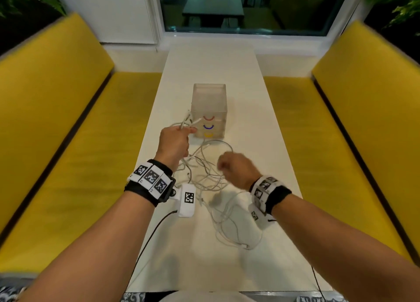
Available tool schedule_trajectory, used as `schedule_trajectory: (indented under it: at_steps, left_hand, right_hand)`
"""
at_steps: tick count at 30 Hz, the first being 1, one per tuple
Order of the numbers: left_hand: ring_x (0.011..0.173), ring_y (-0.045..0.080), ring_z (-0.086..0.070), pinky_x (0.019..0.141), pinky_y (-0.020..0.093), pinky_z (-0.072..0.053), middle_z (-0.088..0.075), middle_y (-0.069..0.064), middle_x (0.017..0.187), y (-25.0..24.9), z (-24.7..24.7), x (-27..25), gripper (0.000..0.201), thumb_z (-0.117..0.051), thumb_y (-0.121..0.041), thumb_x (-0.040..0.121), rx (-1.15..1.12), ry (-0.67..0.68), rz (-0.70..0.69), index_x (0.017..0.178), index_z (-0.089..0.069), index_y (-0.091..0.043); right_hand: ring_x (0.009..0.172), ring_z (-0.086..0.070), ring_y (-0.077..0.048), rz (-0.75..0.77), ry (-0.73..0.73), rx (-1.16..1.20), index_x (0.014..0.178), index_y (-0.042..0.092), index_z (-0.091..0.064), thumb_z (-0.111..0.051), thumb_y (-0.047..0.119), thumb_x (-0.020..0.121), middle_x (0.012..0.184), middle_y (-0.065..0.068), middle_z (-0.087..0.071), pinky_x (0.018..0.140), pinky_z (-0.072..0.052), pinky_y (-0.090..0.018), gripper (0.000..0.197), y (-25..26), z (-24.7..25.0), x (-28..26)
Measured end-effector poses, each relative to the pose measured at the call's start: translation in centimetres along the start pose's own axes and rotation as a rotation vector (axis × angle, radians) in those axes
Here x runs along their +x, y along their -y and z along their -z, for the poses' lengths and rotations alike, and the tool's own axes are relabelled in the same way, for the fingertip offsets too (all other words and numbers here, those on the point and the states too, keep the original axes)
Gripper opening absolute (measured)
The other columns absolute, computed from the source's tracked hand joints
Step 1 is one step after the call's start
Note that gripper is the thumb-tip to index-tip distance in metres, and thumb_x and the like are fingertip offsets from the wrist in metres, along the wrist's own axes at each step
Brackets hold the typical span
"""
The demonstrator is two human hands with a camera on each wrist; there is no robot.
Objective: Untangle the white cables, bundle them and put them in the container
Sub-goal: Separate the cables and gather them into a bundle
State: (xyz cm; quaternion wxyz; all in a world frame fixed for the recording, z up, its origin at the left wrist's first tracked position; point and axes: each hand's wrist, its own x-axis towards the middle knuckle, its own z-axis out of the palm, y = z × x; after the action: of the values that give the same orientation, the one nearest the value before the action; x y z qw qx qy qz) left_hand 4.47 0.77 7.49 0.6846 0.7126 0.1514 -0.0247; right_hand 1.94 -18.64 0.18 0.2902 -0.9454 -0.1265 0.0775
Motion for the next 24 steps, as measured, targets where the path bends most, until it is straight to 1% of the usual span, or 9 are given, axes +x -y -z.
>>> schedule_trajectory:
  at_steps: [2,3,6,9,11,14,17,21,24]
  left_hand:
    - [0.037,0.012,-0.030,0.039,0.019,-0.026,-0.036,-0.010,0.040,-0.1,-0.3,-0.3,0.022,-0.057,-0.010,0.094,0.100,0.009,-0.028,0.078,-0.071,-0.012]
    - [0.037,0.012,-0.030,0.040,0.020,-0.026,-0.037,-0.010,0.041,-0.3,-0.3,-0.4,0.021,-0.060,-0.012,0.092,0.154,0.005,-0.050,0.073,-0.070,-0.011]
    - [0.043,0.016,-0.027,0.049,0.028,-0.023,-0.034,-0.001,0.051,-0.6,-0.2,-0.5,0.037,-0.068,-0.024,0.091,0.306,0.021,-0.102,0.059,-0.054,-0.011]
    - [0.041,0.016,-0.027,0.048,0.028,-0.022,-0.030,-0.005,0.045,-1.1,0.1,-0.9,0.053,-0.073,-0.030,0.087,0.464,0.084,-0.072,0.050,-0.037,-0.018]
    - [0.035,0.011,-0.030,0.043,0.025,-0.024,-0.032,-0.008,0.042,-1.2,0.2,-1.1,0.053,-0.077,-0.031,0.085,0.531,0.118,-0.034,0.052,-0.037,-0.018]
    - [0.034,0.006,-0.033,0.042,0.022,-0.027,-0.038,-0.010,0.043,-1.3,0.6,-1.0,0.048,-0.084,-0.022,0.080,0.568,0.184,-0.016,0.055,-0.044,-0.018]
    - [0.048,0.014,-0.037,0.049,0.025,-0.030,-0.041,-0.004,0.055,-1.2,0.7,-0.8,0.045,-0.085,-0.009,0.077,0.694,0.289,-0.033,0.059,-0.045,-0.015]
    - [0.044,0.004,-0.046,0.051,0.019,-0.036,-0.051,-0.007,0.056,-1.1,0.7,-0.9,0.020,-0.086,-0.007,0.077,0.659,0.352,-0.062,0.076,-0.066,-0.009]
    - [0.061,0.015,-0.050,0.062,0.026,-0.039,-0.054,0.001,0.069,-0.8,0.4,-0.8,0.018,-0.082,-0.013,0.082,0.657,0.382,-0.078,0.093,-0.071,-0.005]
  right_hand:
    - [0.110,-0.063,-0.027,0.080,0.269,-0.121,0.102,0.018,-0.075,-0.054,0.004,0.084,0.115,-0.004,-0.071,0.091,-0.051,-0.038,0.031,1.6,-2.2,-0.2]
    - [0.115,-0.061,-0.027,0.096,0.342,-0.177,0.109,0.019,-0.075,-0.054,0.003,0.084,0.121,-0.004,-0.069,0.094,-0.050,-0.038,0.037,2.0,-3.5,-0.2]
    - [0.129,-0.051,-0.030,0.155,0.396,-0.352,0.135,0.029,-0.063,-0.056,0.007,0.087,0.143,-0.006,-0.054,0.099,-0.046,-0.042,0.054,2.2,-6.3,0.1]
    - [0.143,-0.033,-0.037,0.152,0.404,-0.600,0.152,0.032,-0.040,-0.053,0.024,0.099,0.162,-0.013,-0.028,0.110,-0.033,-0.050,0.055,1.8,-7.8,-0.1]
    - [0.144,-0.030,-0.039,0.126,0.416,-0.689,0.151,0.029,-0.041,-0.050,0.029,0.101,0.163,-0.017,-0.026,0.112,-0.031,-0.053,0.051,1.4,-8.0,-0.3]
    - [0.130,-0.042,-0.035,0.146,0.367,-0.709,0.137,0.022,-0.055,-0.052,0.020,0.098,0.147,-0.016,-0.044,0.101,-0.042,-0.047,0.039,0.7,-7.9,-0.2]
    - [0.116,-0.052,-0.030,0.153,0.306,-0.522,0.120,0.024,-0.068,-0.058,0.017,0.095,0.128,-0.007,-0.057,0.090,-0.046,-0.042,0.028,0.4,-6.6,0.2]
    - [0.113,-0.058,-0.022,0.127,0.234,-0.168,0.112,0.024,-0.075,-0.062,0.022,0.095,0.122,0.000,-0.064,0.091,-0.047,-0.034,0.023,1.0,-3.3,0.3]
    - [0.110,-0.059,-0.019,0.233,0.199,-0.095,0.113,0.024,-0.076,-0.063,0.023,0.095,0.118,0.003,-0.066,0.089,-0.047,-0.032,0.022,1.9,-1.2,-0.4]
